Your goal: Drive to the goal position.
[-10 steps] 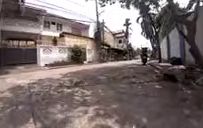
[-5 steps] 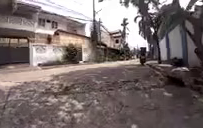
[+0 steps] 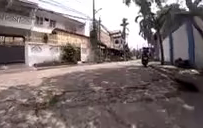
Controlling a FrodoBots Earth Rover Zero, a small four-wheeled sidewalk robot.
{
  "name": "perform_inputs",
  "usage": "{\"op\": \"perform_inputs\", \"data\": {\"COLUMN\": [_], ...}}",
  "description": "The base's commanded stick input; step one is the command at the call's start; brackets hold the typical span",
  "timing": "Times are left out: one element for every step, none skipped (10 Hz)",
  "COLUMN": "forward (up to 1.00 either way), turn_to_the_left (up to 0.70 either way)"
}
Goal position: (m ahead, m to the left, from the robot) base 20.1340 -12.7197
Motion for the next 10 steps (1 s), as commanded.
{"op": "perform_inputs", "data": {"forward": [1.00,1.00,1.00,1.00,1.00,1.00,1.00,1.00,1.00,1.00], "turn_to_the_left": [-0.35,-0.14,0.01,0.01,-0.15,-0.14,-0.02,0.01,0.01,0.01]}}
